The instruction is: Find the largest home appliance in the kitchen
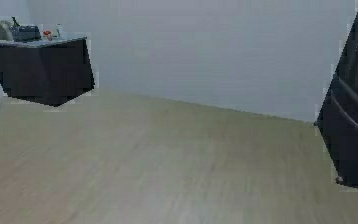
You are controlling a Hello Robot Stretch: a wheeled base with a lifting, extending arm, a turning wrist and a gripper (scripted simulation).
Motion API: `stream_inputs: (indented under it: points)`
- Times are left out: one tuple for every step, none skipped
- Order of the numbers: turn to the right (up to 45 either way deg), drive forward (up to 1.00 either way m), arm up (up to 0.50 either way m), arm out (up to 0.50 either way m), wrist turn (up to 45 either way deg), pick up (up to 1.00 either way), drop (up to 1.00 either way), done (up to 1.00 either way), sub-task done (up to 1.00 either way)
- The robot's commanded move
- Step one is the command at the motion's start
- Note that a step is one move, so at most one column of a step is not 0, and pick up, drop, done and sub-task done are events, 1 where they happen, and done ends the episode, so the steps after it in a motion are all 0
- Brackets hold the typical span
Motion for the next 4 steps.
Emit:
stream_inputs:
  points:
    - [-45.0, 0.0, 0.0, 0.0, 0.0, 0.0, 0.0, 0.0, 0.0]
    - [-3.0, 0.0, 0.0, 0.0, 0.0, 0.0, 0.0, 0.0, 0.0]
    - [0.0, 1.0, 0.0, 0.0, 0.0, 0.0, 0.0, 0.0, 0.0]
    - [0.0, 0.9, 0.0, 0.0, 0.0, 0.0, 0.0, 0.0, 0.0]
